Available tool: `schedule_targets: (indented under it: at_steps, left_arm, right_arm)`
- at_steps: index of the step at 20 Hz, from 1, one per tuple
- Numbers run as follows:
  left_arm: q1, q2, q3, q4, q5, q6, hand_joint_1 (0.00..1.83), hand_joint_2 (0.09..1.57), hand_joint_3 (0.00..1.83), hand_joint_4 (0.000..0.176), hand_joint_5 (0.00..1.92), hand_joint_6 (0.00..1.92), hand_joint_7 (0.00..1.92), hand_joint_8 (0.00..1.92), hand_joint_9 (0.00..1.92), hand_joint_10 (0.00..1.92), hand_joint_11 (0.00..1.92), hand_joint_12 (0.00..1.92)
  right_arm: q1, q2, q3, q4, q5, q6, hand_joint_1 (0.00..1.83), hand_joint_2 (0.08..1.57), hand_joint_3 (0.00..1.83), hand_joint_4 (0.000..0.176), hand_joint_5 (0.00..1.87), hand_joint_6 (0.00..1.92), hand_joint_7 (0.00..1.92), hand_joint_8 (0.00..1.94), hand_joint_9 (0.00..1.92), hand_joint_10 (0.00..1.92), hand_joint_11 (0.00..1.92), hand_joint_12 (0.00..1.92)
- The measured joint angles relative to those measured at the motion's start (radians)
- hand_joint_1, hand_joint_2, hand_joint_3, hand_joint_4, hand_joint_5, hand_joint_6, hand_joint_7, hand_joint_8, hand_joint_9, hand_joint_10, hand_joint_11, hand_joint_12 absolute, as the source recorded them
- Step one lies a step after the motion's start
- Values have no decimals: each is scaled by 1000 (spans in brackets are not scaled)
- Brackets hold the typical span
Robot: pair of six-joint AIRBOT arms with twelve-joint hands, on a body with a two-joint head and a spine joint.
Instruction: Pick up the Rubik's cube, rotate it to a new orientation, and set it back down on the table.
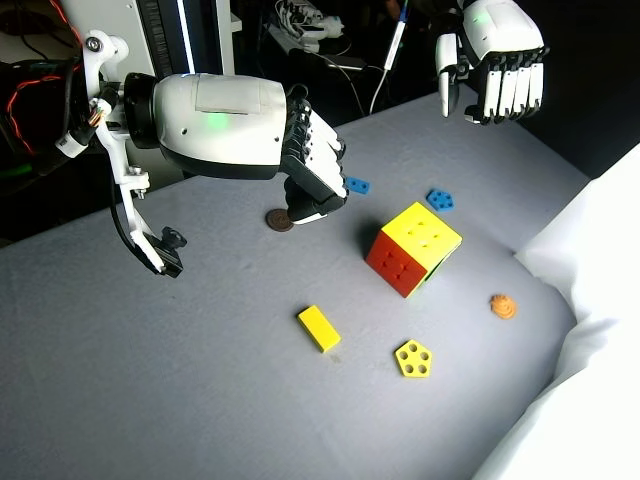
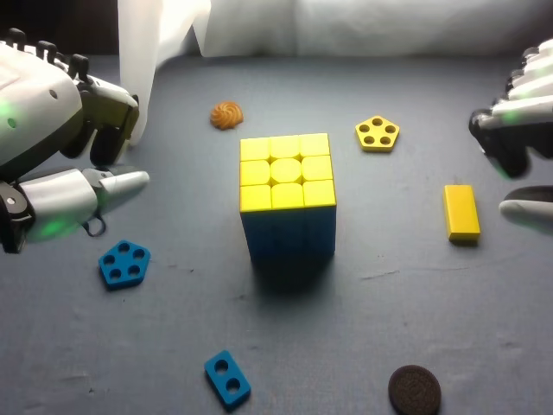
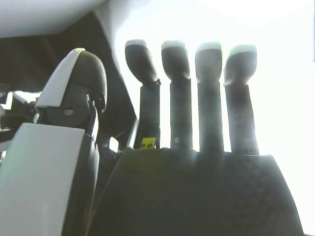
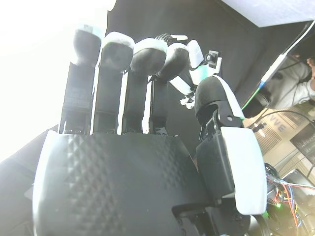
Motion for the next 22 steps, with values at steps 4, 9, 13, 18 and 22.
schedule_targets:
  at_steps: [4, 9, 13, 18, 22]
  left_arm:
    - [-13, 0, 0, -49, -10, 26, 157, 1184, 3, 0, 97, 13, 179, 7, 177, 24, 0, 624]
    - [-74, -34, -13, -211, 16, 198, 97, 1201, 3, 0, 56, 3, 138, 2, 146, 4, 0, 589]
    - [-153, -124, 17, -458, 95, 467, 496, 1101, 0, 0, 13, 0, 108, 1, 137, 3, 0, 577]
    - [-108, -236, 28, -525, -5, 486, 1058, 1043, 0, 0, 0, 0, 0, 0, 15, 1, 0, 294]
    - [-69, -303, 41, -578, -97, 470, 1228, 1051, 0, 0, 0, 0, 0, 0, 0, 0, 10, 7]
  right_arm:
    - [0, 0, 0, -6, 8, 0, 0, 1220, 15, 0, 97, 40, 136, 1, 84, 23, 0, 0]
    - [-1, 0, 0, -7, 5, 0, 0, 1217, 10, 0, 109, 40, 147, 5, 103, 27, 0, 0]
    - [-1, 0, 0, -10, 7, 0, 1, 1222, 11, 0, 106, 36, 129, 0, 87, 18, 0, 0]
    - [-8, 0, 0, -18, 12, -7, 0, 1222, 9, 0, 111, 34, 150, 7, 107, 24, 0, 0]
    - [-8, 0, 0, -20, 8, -8, 0, 1222, 7, 0, 113, 31, 145, 4, 101, 19, 0, 0]
